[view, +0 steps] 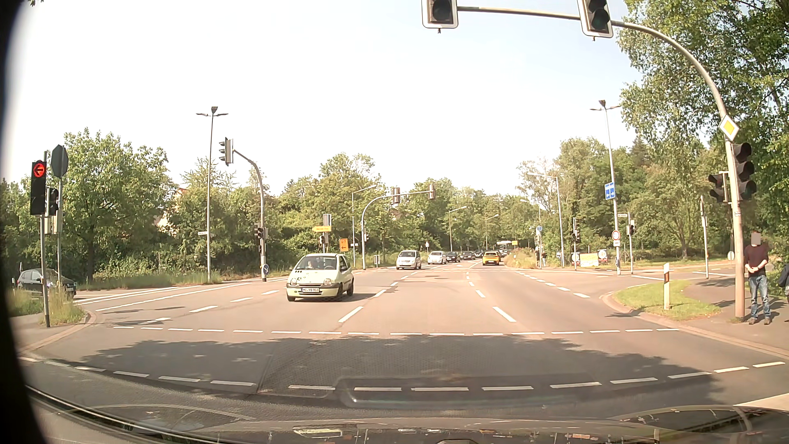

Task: Follow the waypoints while adhering to traffic rules and regulations

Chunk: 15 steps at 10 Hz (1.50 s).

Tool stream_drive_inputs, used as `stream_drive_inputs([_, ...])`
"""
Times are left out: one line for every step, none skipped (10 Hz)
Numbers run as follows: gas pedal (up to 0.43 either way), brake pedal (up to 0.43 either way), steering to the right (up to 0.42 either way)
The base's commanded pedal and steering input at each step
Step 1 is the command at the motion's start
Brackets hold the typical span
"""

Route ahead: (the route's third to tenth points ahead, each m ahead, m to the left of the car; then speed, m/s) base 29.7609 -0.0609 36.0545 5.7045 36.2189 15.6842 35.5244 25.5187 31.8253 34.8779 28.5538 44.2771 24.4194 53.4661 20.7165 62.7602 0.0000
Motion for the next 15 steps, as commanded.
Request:
stream_drive_inputs([0.0, 0.226, -0.003])
stream_drive_inputs([0.0, 0.226, -0.003])
stream_drive_inputs([0.0, 0.226, -0.003])
stream_drive_inputs([0.0, 0.226, -0.003])
stream_drive_inputs([0.0, 0.226, -0.003])
stream_drive_inputs([0.0, 0.226, -0.003])
stream_drive_inputs([0.0, 0.232, -0.003])
stream_drive_inputs([0.0, 0.226, -0.003])
stream_drive_inputs([0.0, 0.226, -0.003])
stream_drive_inputs([0.0, 0.232, -0.003])
stream_drive_inputs([0.0, 0.226, -0.003])
stream_drive_inputs([0.0, 0.226, -0.003])
stream_drive_inputs([0.0, 0.226, -0.003])
stream_drive_inputs([0.0, 0.226, -0.003])
stream_drive_inputs([0.0, 0.226, -0.003])
